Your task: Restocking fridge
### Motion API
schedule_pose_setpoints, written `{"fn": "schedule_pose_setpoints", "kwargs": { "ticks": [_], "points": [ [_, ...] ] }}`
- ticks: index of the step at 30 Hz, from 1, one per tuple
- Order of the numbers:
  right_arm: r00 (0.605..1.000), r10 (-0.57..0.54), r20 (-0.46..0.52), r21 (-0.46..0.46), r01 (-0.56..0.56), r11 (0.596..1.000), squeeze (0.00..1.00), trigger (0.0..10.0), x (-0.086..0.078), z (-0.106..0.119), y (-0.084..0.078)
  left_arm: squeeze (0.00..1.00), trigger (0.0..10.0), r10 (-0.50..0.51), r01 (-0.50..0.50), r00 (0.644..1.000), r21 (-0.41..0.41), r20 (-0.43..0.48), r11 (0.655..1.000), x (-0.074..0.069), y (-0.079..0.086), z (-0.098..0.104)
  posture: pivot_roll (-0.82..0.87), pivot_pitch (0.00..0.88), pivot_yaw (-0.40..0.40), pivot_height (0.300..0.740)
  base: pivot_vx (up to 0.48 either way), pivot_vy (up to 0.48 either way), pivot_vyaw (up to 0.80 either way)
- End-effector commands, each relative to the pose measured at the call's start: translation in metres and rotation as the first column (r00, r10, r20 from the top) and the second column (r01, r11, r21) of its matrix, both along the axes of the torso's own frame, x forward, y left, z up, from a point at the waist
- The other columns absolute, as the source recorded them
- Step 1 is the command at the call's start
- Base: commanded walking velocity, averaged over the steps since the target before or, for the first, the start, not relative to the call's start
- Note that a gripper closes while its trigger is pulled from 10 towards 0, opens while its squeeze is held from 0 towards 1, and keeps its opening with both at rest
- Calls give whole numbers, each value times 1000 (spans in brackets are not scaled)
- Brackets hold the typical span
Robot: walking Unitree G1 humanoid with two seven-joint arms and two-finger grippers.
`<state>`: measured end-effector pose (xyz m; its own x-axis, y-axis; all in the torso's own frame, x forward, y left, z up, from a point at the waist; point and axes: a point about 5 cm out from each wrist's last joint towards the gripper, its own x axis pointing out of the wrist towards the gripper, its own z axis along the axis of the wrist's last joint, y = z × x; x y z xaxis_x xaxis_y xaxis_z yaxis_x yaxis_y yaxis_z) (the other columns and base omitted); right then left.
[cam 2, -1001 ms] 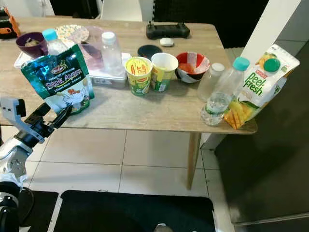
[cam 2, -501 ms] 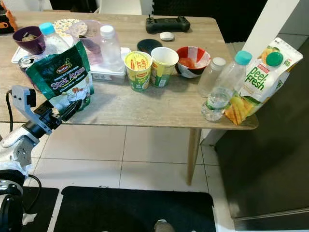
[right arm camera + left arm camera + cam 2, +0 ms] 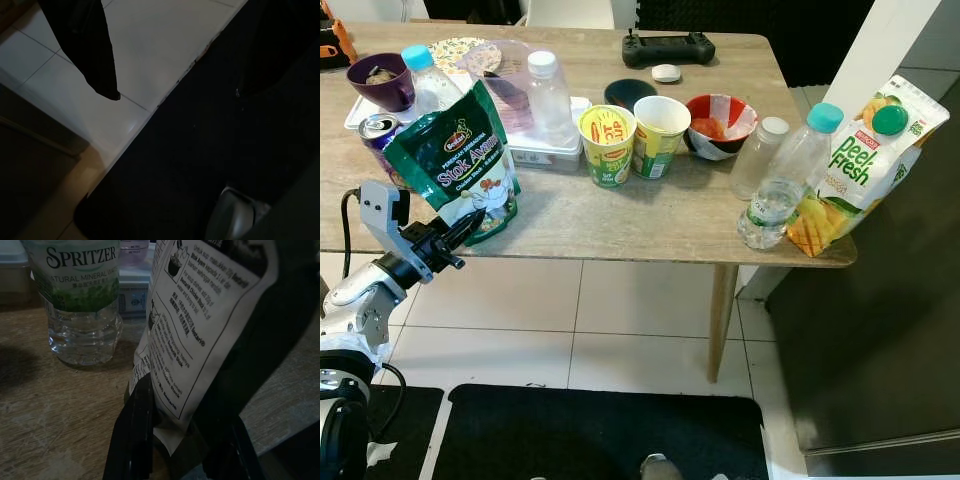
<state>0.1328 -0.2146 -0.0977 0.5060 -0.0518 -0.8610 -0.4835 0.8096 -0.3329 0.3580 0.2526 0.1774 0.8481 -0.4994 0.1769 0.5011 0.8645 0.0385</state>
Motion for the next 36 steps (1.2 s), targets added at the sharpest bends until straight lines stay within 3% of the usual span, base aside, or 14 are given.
{"fn": "schedule_pose_setpoints", "kwargs": {
  "ticks": [1,9,10,11,12,13,14,24,26,27,30,31,34,36],
  "points": [
    [999,-28,-33,2,28,1000,0,10000,-9,-4,1,0,0,33,-33,999,33,23,999,-3,13,6,-186,220,27,740,0,0,0],
    [999,-35,-21,9,36,999,0,10000,2,-2,7,0,0,39,-32,994,-70,105,997,-7,11,13,-159,162,35,740,0,0,0],
    [999,-36,-21,10,36,999,0,10000,3,-2,8,0,1725,-13,24,993,-98,114,995,-10,3,12,-148,140,37,740,0,0,0],
    [999,-37,-21,11,37,999,0,10000,4,-1,9,0,1725,-51,65,992,-115,120,991,-11,-2,11,-146,135,37,740,0,0,0],
    [999,-37,-21,11,37,999,0,10000,5,-1,9,0,3137,-100,115,987,-121,122,986,-14,-9,10,-143,126,38,740,0,0,0],
    [999,-37,-22,12,37,999,0,10000,6,-1,10,0,5569,-145,160,982,-123,120,979,-17,-15,7,-142,122,38,740,0,0,0],
    [999,-38,-21,13,38,999,0,10000,7,-1,10,0,10000,-207,220,972,-120,106,968,-23,-24,2,-135,104,39,740,0,0,0],
    [999,-42,-17,18,42,999,0,10000,14,1,13,0,10000,-419,414,908,-162,4,896,-54,-46,-28,-114,47,43,740,0,0,0],
    [999,-41,-18,18,41,999,0,10000,14,1,13,0,10000,-541,520,833,-171,-115,837,-82,-50,-56,-111,34,46,740,0,0,0],
    [999,-41,-18,18,41,999,0,10000,14,1,13,0,10000,-541,520,833,-171,-115,837,-82,-50,-56,-111,34,46,740,0,0,0],
    [999,-42,-22,17,42,999,0,10000,14,1,12,0,10000,-610,581,750,-188,-256,792,-107,-53,-88,-106,26,52,740,0,0,0],
    [999,-43,-23,16,44,999,0,10000,14,1,11,0,10000,-602,579,716,-181,-353,795,-119,-54,-109,-103,23,51,740,0,0,0],
    [999,-45,-26,15,46,999,0,10000,13,1,11,0,10000,-570,559,690,-173,-446,811,-128,-54,-132,-102,22,51,740,0,0,0],
    [998,-51,-33,15,52,999,0,10000,11,0,10,0,10000,-348,389,671,-89,-655,917,-144,-46,-184,-102,23,49,740,0,0,0]
  ]
}}
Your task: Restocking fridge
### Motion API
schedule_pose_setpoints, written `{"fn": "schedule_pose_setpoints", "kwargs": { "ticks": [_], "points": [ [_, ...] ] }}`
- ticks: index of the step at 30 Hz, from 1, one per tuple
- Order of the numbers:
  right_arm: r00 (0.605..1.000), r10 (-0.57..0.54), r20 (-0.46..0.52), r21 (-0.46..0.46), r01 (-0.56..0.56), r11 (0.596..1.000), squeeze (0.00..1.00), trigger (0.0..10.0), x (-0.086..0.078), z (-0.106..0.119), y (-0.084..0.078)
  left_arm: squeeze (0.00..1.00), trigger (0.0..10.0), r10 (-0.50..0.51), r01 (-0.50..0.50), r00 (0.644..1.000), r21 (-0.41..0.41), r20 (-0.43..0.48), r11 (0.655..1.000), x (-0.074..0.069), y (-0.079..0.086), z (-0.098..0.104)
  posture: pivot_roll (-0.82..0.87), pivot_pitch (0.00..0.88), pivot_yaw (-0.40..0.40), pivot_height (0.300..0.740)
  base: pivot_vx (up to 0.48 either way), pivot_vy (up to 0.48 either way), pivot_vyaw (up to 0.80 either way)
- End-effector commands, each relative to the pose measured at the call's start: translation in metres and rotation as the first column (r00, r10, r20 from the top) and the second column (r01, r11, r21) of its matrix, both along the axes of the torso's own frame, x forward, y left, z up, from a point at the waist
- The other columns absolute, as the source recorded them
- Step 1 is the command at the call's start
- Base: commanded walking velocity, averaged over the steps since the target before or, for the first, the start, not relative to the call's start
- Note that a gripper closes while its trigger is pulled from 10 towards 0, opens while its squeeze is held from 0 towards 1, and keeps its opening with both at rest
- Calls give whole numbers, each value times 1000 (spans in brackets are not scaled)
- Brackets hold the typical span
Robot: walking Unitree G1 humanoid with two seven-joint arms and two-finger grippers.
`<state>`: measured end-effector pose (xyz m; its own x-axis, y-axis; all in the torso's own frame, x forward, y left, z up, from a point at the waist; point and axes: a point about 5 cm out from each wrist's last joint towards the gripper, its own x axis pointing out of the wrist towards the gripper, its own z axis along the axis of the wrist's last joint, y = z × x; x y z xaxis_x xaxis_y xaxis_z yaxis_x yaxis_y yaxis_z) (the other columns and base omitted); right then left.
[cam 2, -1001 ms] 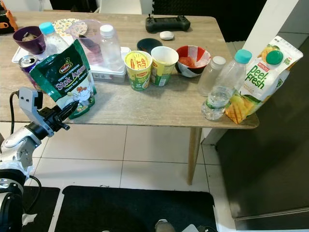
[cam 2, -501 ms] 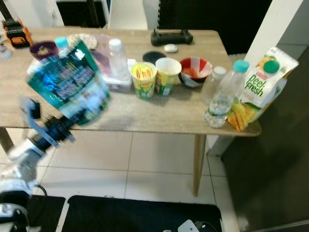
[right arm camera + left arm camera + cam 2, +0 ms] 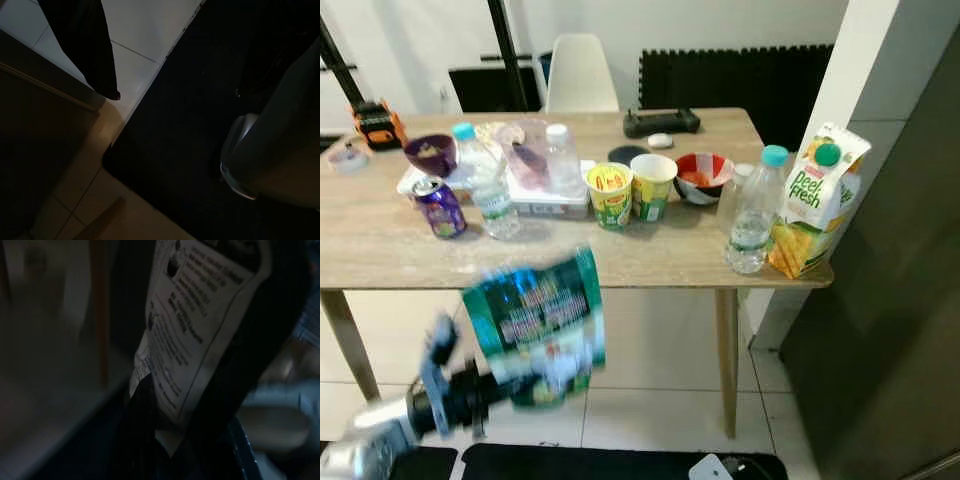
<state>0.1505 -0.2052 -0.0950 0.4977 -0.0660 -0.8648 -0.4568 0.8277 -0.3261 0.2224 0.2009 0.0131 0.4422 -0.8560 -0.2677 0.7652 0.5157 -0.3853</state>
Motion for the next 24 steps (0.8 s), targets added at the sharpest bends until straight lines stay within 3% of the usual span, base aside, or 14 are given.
{"fn": "schedule_pose_setpoints", "kwargs": {
  "ticks": [1,3,4,6,7,8,9,10,12,13,15,18,24],
  "points": [
    [1000,-16,-25,12,16,1000,0,10000,-7,-3,1,0,10000,81,-75,995,100,-59,992,-8,5,-20,-102,23,49,740,0,0,0],
    [999,-18,-29,12,19,1000,0,10000,-8,-3,1,0,10000,246,-221,963,203,-108,954,-13,12,-39,-100,24,43,740,0,0,0],
    [999,-18,-29,12,19,1000,0,10000,-8,-3,1,0,10000,246,-221,963,203,-108,954,-13,12,-39,-100,24,43,740,0,0,0],
    [999,-18,-33,12,19,1000,0,10000,-8,-3,1,0,10000,477,-405,863,335,-169,851,-28,24,-61,-99,23,35,740,0,0,0],
    [999,-18,-34,12,18,1000,0,10000,-8,-3,1,0,10000,579,-466,790,418,-200,780,-41,31,-73,-102,23,33,740,0,0,0],
    [999,-18,-34,12,18,1000,0,10000,-8,-3,1,0,10000,579,-466,790,418,-200,780,-41,31,-73,-102,23,33,740,0,0,0],
    [999,-18,-34,12,18,1000,0,10000,-8,-3,1,0,10000,634,-488,743,472,-217,734,-52,35,-80,-103,22,33,740,0,0,0],
    [999,-18,-34,12,18,1000,0,10000,-8,-3,1,0,10000,634,-488,743,472,-217,734,-52,35,-80,-103,22,33,740,0,0,0],
    [999,-17,-32,10,17,1000,0,10000,-6,-3,0,0,10000,706,-501,659,549,-259,669,-74,37,-93,-109,19,32,740,-253,0,0],
    [999,-17,-32,10,17,1000,0,10000,-6,-3,0,0,10000,706,-501,659,549,-259,669,-74,37,-93,-109,19,32,740,-262,0,0],
    [999,-19,-28,8,19,1000,0,10000,-4,-2,0,0,10000,757,-516,586,587,-288,623,-91,36,-102,-112,19,31,740,-131,0,0],
    [999,-18,-26,6,18,1000,0,10000,-2,-1,-1,0,10000,776,-532,555,590,-299,608,-96,32,-106,-107,15,21,740,0,0,0],
    [1000,-2,-29,-1,2,1000,0,10000,-1,-1,-2,0,10000,792,-559,538,582,-289,591,-89,26,-106,-100,12,9,740,0,0,0]
  ]
}}
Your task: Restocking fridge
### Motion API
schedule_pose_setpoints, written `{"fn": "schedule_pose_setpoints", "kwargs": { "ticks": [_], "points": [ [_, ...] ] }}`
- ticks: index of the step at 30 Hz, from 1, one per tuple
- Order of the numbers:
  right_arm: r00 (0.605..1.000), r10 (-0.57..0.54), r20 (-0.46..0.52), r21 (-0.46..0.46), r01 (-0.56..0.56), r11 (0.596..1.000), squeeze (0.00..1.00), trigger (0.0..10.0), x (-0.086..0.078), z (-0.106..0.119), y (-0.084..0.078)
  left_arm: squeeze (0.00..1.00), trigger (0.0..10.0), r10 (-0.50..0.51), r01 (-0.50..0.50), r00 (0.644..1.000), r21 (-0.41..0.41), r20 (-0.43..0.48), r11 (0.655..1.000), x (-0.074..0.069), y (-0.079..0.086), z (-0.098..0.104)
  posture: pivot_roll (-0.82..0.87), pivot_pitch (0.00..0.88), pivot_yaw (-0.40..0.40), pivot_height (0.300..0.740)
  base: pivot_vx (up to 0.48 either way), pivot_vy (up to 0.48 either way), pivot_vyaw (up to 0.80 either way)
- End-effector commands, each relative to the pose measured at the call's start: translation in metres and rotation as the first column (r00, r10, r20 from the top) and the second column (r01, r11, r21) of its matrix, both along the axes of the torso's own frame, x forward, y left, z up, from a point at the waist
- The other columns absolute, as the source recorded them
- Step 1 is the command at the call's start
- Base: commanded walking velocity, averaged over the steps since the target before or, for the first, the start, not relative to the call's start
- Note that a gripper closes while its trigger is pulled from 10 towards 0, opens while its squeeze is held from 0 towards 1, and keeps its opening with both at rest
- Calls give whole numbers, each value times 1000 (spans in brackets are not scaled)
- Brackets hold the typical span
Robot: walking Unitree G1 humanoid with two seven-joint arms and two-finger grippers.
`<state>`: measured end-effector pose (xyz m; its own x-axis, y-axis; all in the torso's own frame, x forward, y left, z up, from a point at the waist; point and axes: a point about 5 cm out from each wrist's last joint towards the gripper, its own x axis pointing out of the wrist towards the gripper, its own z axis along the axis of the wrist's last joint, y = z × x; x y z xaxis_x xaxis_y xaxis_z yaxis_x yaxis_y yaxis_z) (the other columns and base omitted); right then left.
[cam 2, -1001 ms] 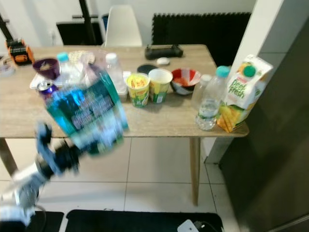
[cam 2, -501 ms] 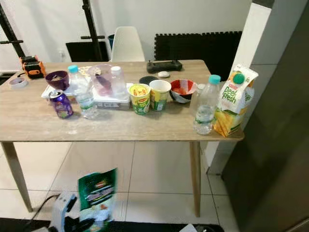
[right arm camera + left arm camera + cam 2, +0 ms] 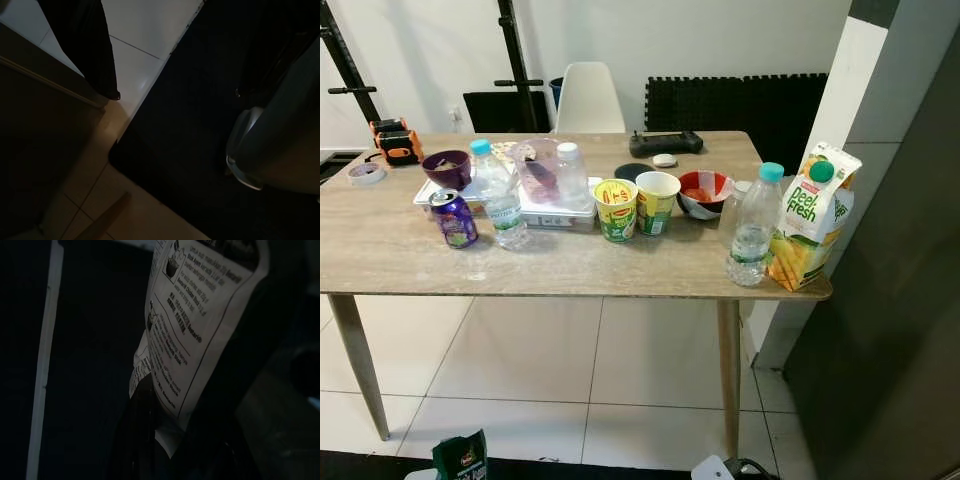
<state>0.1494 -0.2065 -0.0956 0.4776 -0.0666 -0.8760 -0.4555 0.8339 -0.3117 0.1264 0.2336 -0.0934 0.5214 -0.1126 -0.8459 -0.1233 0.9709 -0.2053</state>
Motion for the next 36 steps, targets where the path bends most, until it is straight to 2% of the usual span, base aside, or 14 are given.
{"fn": "schedule_pose_setpoints", "kwargs": {
  "ticks": [1,7,10,13,15,17,20,30,36],
  "points": [
    [1000,13,-6,-9,-13,1000,0,10000,2,1,-1,0,10000,11,-12,999,3,34,1000,10,-7,1,-101,10,8,740,0,0,0],
    [1000,15,2,-15,-15,1000,0,10000,7,2,-1,0,10000,23,-24,999,16,40,1000,17,-8,3,-102,4,12,740,-244,0,0],
    [999,-32,19,-15,32,999,0,10000,10,5,-6,0,10000,25,-26,999,19,43,999,20,-8,4,-93,4,2,740,-254,0,0],
    [1000,-28,-7,-35,28,999,0,10000,3,3,-13,0,10000,78,-79,996,15,47,997,15,-5,3,-82,5,-10,740,-276,0,0],
    [999,-15,-29,-51,14,999,0,10000,-3,1,-17,0,10000,100,-100,995,15,22,995,6,-5,-1,-83,5,-9,740,-281,0,0],
    [999,-23,-30,-50,21,998,0,10000,-4,1,-17,0,10000,98,-98,995,18,-1,995,-1,-6,-3,-83,5,-9,740,-289,0,0],
    [999,-20,-24,-46,19,999,0,10000,-2,2,-16,0,10000,99,-99,995,18,-6,995,-2,-7,-4,-85,4,-10,740,-304,0,0],
    [1000,-8,-14,-34,8,999,0,10000,3,2,-9,0,10000,109,-109,994,17,33,994,11,-6,1,-77,0,-12,740,-319,0,0],
    [1000,-3,-12,-34,3,999,0,10000,4,2,-8,0,10000,104,-105,994,21,33,994,11,-6,1,-78,0,-9,740,-327,0,0]
  ]
}}
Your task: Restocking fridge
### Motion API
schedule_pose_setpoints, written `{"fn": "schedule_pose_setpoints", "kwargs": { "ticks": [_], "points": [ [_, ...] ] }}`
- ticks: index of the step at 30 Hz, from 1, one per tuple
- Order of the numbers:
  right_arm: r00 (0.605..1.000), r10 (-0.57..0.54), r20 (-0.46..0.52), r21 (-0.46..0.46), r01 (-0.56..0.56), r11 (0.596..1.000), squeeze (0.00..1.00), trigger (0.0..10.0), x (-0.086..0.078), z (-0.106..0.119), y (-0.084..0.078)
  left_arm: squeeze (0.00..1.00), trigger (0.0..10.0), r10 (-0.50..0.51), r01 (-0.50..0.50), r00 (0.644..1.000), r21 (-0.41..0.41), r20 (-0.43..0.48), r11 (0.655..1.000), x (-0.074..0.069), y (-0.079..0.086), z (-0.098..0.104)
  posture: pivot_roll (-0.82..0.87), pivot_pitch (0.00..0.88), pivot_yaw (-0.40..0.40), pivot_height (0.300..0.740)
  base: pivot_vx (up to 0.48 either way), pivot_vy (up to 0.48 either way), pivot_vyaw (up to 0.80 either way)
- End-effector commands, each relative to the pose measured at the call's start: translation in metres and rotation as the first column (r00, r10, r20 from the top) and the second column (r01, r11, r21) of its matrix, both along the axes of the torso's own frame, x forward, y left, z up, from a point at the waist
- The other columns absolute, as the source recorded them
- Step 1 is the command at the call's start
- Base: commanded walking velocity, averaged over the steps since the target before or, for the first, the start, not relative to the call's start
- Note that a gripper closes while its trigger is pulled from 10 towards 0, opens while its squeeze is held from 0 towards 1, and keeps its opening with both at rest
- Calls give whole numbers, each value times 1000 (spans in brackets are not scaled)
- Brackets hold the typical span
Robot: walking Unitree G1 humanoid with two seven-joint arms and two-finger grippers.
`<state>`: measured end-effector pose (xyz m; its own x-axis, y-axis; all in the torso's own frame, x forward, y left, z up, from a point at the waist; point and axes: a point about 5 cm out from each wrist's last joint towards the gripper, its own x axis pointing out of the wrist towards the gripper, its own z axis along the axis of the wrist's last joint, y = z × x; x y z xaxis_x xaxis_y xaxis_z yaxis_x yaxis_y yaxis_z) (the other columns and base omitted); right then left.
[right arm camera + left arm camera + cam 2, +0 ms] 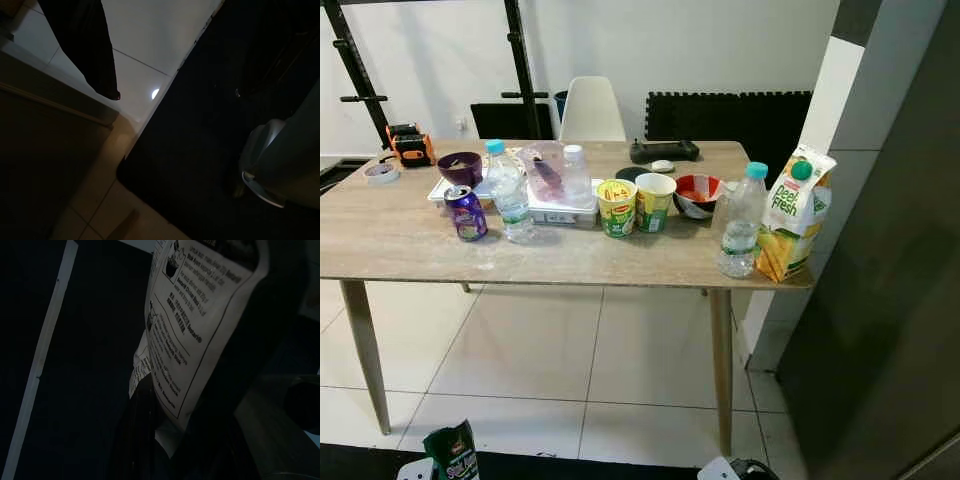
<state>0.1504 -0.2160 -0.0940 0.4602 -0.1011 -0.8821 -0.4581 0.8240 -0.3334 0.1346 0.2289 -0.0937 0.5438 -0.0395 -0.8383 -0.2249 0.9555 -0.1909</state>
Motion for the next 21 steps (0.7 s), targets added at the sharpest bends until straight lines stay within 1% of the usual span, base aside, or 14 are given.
{"fn": "schedule_pose_setpoints", "kwargs": {
  "ticks": [1,10,21],
  "points": [
    [1000,1,7,3,-1,1000,0,10000,3,1,2,0,10000,-5,5,1000,6,13,1000,2,-1,1,-78,0,-9,740,-337,0,0],
    [1000,6,-2,-1,-6,1000,0,10000,1,0,1,0,10000,-8,8,1000,3,-4,1000,-3,-2,-1,-77,0,-9,740,-345,0,0],
    [1000,11,1,-4,-11,1000,0,10000,2,1,0,0,10000,-18,18,1000,0,-1,1000,-2,-4,-2,-80,0,-14,740,-349,0,0]
  ]
}}
